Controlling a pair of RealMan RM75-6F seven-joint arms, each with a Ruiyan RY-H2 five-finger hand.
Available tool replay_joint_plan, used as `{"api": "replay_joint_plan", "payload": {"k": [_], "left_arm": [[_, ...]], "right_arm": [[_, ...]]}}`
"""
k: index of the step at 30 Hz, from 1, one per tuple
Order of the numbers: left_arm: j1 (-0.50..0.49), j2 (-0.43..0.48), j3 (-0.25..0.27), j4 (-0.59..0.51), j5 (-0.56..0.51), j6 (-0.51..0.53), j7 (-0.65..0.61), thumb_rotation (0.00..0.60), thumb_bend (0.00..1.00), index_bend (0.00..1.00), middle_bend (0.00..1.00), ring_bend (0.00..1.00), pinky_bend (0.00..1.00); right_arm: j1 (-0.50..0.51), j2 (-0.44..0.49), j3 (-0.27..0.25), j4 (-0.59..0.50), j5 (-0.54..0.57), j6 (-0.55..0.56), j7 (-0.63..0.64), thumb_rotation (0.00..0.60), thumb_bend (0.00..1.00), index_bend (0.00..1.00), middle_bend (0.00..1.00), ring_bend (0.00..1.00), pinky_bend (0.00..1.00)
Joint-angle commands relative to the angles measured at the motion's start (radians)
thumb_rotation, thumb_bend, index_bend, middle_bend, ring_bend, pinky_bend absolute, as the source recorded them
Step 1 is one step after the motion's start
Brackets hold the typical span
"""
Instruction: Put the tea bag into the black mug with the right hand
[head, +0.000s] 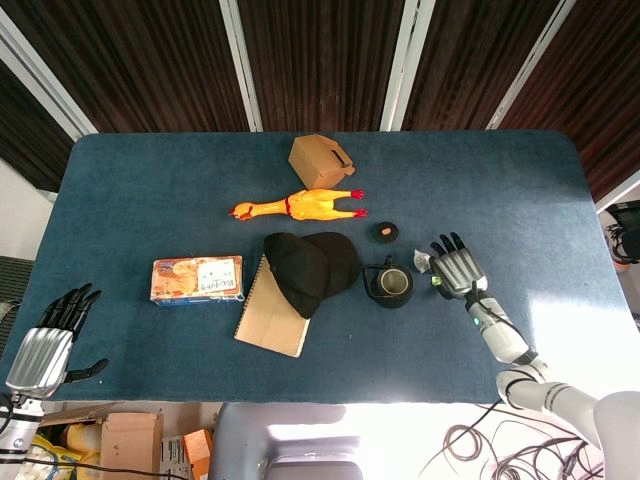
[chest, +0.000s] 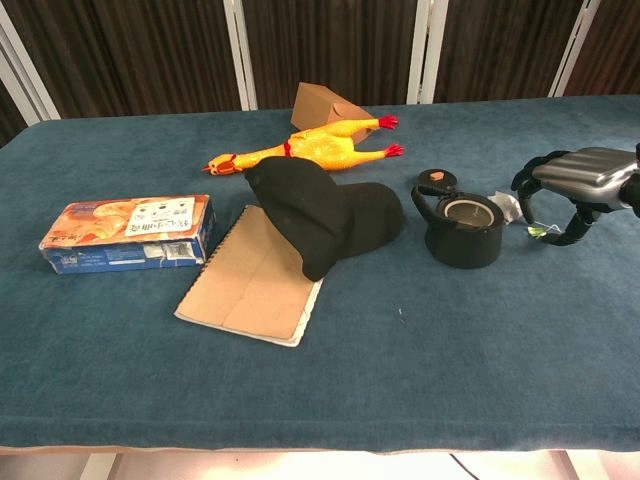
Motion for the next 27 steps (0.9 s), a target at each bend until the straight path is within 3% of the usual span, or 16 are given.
{"api": "replay_joint_plan", "payload": {"k": [1, 27], "left_arm": [[0.001, 0.0, 0.0, 0.001, 0.0, 0.001, 0.0, 0.6, 0.06, 0.02, 0.01, 0.0, 0.12], [0.004, 0.001, 0.0, 0.002, 0.004, 0.007, -0.003, 0.6, 0.05, 0.02, 0.01, 0.0, 0.12]], "right_arm": [[0.001, -0.001, 0.0, 0.001, 0.0, 0.0, 0.0, 0.6, 0.26, 0.47, 0.14, 0.0, 0.0], [0.003, -0.015, -0.002, 0.02, 0.003, -0.006, -0.003, 0.6, 0.26, 0.56, 0.14, 0.0, 0.0]]}}
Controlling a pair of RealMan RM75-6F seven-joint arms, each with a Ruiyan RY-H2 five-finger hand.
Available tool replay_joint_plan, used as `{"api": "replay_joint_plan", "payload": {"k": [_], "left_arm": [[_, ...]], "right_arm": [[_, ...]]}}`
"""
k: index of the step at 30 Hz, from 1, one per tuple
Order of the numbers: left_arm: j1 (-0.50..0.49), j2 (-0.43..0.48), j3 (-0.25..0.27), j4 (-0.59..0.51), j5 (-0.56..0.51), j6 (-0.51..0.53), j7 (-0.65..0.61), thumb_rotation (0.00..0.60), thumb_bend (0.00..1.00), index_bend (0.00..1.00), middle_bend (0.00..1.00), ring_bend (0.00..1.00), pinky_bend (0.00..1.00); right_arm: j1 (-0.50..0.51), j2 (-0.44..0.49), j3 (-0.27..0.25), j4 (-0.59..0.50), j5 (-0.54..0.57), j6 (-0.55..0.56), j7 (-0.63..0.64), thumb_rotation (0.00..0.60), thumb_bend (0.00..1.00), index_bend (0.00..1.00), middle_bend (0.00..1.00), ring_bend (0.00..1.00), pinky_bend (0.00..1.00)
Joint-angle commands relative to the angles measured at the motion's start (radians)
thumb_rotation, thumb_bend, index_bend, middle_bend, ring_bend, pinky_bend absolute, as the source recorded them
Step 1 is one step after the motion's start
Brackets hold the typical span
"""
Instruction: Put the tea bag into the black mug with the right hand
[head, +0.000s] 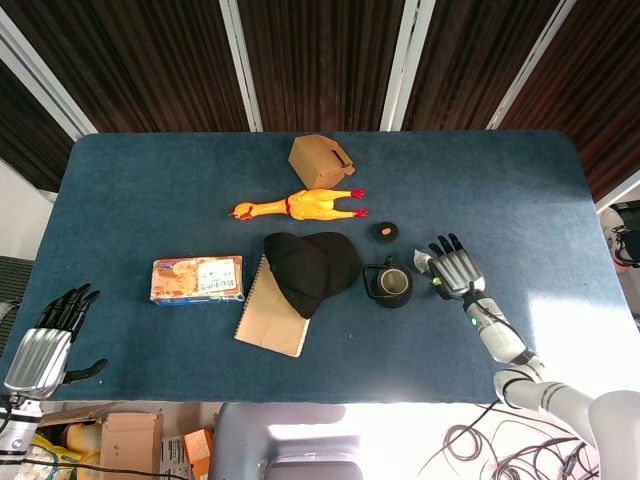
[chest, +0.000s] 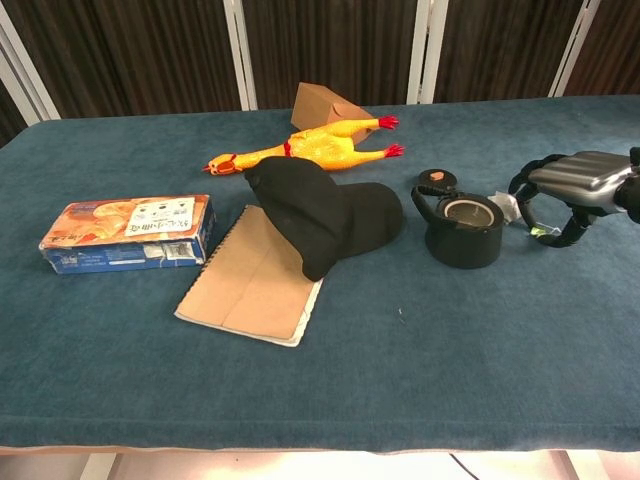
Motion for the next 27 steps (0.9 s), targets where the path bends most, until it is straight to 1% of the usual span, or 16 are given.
{"api": "replay_joint_plan", "payload": {"k": [1, 8, 13, 18, 27], "left_arm": [[0.0, 0.0, 0.0, 0.0, 0.0, -0.001, 0.0, 0.6, 0.05, 0.02, 0.01, 0.0, 0.12], [0.0, -0.001, 0.0, 0.001, 0.0, -0.001, -0.001, 0.6, 0.06, 0.02, 0.01, 0.0, 0.12], [0.0, -0.001, 0.0, 0.001, 0.001, -0.001, -0.001, 0.6, 0.06, 0.02, 0.01, 0.0, 0.12], [0.0, 0.0, 0.001, 0.0, 0.003, 0.0, -0.001, 0.6, 0.06, 0.02, 0.01, 0.0, 0.12], [-0.002, -0.002, 0.002, -0.001, 0.002, -0.005, 0.003, 0.6, 0.06, 0.02, 0.01, 0.0, 0.12]], "right_arm": [[-0.001, 0.001, 0.001, 0.0, 0.001, 0.001, 0.001, 0.6, 0.26, 0.56, 0.14, 0.0, 0.0], [-0.004, 0.016, 0.003, -0.013, -0.003, 0.01, 0.009, 0.6, 0.26, 0.56, 0.14, 0.0, 0.0], [-0.01, 0.051, 0.018, -0.067, -0.015, 0.05, 0.037, 0.6, 0.26, 0.56, 0.14, 0.0, 0.0], [-0.02, 0.12, 0.038, -0.164, -0.035, 0.111, 0.061, 0.6, 0.26, 0.56, 0.14, 0.0, 0.0], [-0.039, 0.27, 0.092, -0.388, -0.05, 0.219, 0.077, 0.6, 0.26, 0.56, 0.14, 0.0, 0.0]]}}
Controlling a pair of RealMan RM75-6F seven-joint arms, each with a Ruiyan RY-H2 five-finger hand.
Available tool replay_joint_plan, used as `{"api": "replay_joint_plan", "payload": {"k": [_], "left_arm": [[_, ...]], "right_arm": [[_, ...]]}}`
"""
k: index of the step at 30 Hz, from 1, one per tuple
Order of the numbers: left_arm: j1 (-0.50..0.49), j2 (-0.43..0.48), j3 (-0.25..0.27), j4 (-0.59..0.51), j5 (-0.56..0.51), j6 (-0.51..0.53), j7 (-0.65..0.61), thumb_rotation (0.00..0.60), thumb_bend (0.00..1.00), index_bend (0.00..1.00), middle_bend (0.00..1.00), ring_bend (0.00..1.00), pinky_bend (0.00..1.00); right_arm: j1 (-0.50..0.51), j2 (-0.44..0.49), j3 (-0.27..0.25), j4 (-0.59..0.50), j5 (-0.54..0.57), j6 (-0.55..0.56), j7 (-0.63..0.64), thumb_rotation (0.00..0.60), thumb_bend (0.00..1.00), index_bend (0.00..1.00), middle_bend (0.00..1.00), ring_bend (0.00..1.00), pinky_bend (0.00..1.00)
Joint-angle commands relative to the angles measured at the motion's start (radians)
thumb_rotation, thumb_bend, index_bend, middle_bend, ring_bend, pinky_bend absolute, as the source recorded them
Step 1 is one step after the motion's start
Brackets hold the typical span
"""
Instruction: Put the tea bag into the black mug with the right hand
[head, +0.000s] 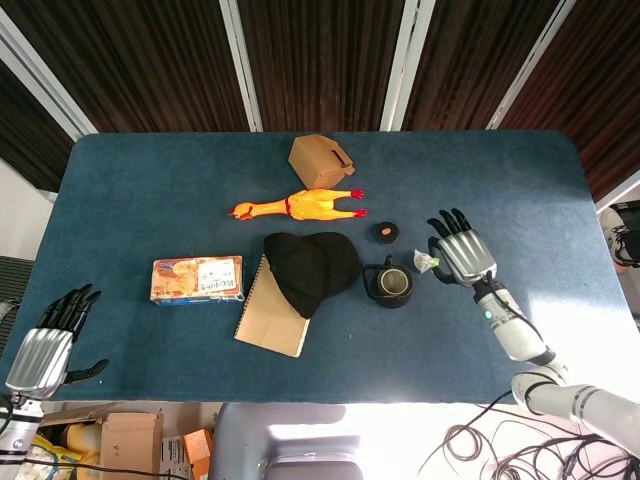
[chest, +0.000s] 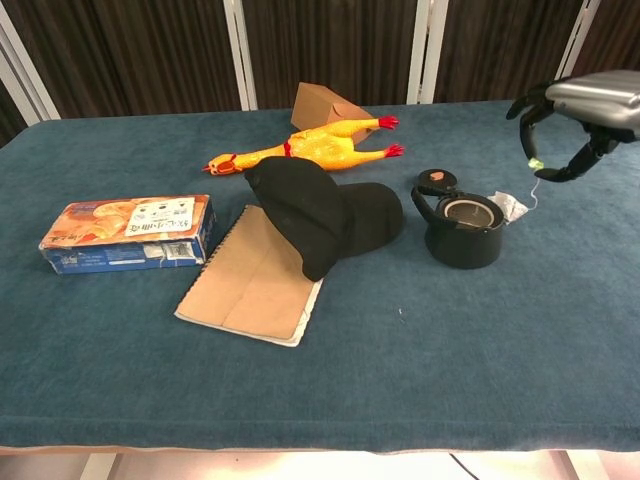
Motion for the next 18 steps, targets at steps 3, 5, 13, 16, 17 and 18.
{"api": "replay_joint_plan", "payload": {"k": [3, 5, 13, 16, 17, 18], "left_arm": [[0.0, -0.001, 0.001, -0.001, -0.001, -0.002, 0.002, 0.6, 0.06, 0.02, 0.01, 0.0, 0.12], [-0.001, -0.001, 0.001, 0.0, -0.001, -0.004, 0.003, 0.6, 0.05, 0.02, 0.01, 0.0, 0.12], [-0.003, 0.0, 0.0, -0.001, -0.003, -0.006, 0.0, 0.6, 0.06, 0.02, 0.01, 0.0, 0.12], [-0.003, 0.001, 0.0, 0.0, -0.003, -0.006, -0.002, 0.6, 0.06, 0.02, 0.01, 0.0, 0.12], [-0.002, 0.001, 0.001, 0.0, -0.003, -0.007, -0.002, 0.6, 0.06, 0.02, 0.01, 0.0, 0.12], [-0.003, 0.001, 0.0, 0.0, -0.003, -0.008, -0.002, 0.6, 0.05, 0.02, 0.01, 0.0, 0.12]], "right_arm": [[-0.013, 0.091, 0.039, -0.127, -0.004, 0.063, 0.005, 0.6, 0.26, 0.56, 0.14, 0.0, 0.0], [-0.014, 0.107, 0.046, -0.153, -0.002, 0.072, 0.001, 0.6, 0.26, 0.56, 0.14, 0.0, 0.0], [-0.009, 0.156, 0.07, -0.241, 0.011, 0.1, -0.03, 0.6, 0.26, 0.56, 0.14, 0.0, 0.0], [-0.005, 0.169, 0.08, -0.268, 0.018, 0.106, -0.038, 0.6, 0.26, 0.56, 0.14, 0.0, 0.0], [-0.003, 0.173, 0.083, -0.277, 0.019, 0.108, -0.039, 0.6, 0.26, 0.56, 0.14, 0.0, 0.0], [-0.002, 0.176, 0.086, -0.286, 0.019, 0.11, -0.042, 0.6, 0.26, 0.56, 0.14, 0.0, 0.0]]}}
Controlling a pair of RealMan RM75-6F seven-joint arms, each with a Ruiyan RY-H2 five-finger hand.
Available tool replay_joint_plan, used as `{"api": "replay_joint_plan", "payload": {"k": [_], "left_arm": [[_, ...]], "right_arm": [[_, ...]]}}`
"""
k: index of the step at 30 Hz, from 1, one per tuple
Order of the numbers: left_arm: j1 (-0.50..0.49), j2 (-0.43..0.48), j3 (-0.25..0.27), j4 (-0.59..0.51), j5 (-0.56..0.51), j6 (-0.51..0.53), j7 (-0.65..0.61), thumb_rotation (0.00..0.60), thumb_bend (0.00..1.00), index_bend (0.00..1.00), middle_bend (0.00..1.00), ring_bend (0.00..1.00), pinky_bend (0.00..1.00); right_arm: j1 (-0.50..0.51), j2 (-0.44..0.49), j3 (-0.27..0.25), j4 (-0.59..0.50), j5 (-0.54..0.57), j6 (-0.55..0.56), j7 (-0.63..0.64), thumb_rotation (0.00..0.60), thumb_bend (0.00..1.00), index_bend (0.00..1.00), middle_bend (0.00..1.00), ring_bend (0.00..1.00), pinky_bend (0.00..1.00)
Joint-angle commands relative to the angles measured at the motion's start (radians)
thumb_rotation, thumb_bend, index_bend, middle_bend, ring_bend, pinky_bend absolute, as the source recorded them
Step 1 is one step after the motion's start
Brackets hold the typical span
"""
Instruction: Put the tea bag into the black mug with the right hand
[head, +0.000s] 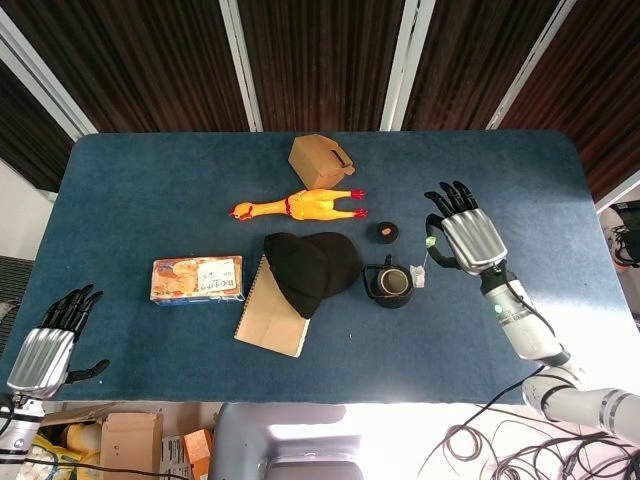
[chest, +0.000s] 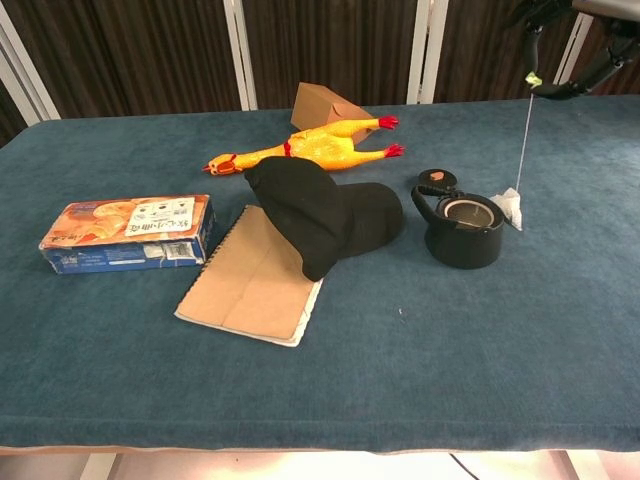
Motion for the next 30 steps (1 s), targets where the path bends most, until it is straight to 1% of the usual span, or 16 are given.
{"api": "replay_joint_plan", "payload": {"k": [1, 6, 13, 22, 30], "left_arm": [[-0.001, 0.0, 0.0, 0.0, 0.0, -0.003, 0.0, 0.6, 0.06, 0.02, 0.01, 0.0, 0.12], [-0.002, 0.001, -0.001, 0.0, -0.002, -0.004, -0.001, 0.6, 0.05, 0.02, 0.01, 0.0, 0.12], [0.0, 0.004, -0.001, -0.001, -0.002, 0.0, -0.007, 0.6, 0.06, 0.02, 0.01, 0.0, 0.12], [0.005, 0.009, 0.001, -0.001, 0.004, 0.01, -0.013, 0.6, 0.06, 0.02, 0.01, 0.0, 0.12], [0.006, 0.008, 0.001, -0.002, 0.006, 0.013, -0.012, 0.6, 0.05, 0.02, 0.01, 0.0, 0.12]], "right_arm": [[0.006, 0.015, 0.011, -0.031, 0.005, 0.008, -0.008, 0.6, 0.26, 0.56, 0.14, 0.0, 0.0], [0.017, 0.031, 0.024, -0.076, 0.009, 0.013, -0.018, 0.6, 0.26, 0.56, 0.14, 0.0, 0.0], [0.039, 0.035, 0.037, -0.122, 0.03, 0.017, -0.067, 0.6, 0.26, 0.56, 0.14, 0.0, 0.0], [0.051, 0.018, 0.027, -0.137, 0.041, 0.019, -0.091, 0.6, 0.26, 0.56, 0.14, 0.0, 0.0], [0.05, 0.028, 0.022, -0.16, 0.024, 0.039, -0.098, 0.6, 0.26, 0.56, 0.14, 0.0, 0.0]]}}
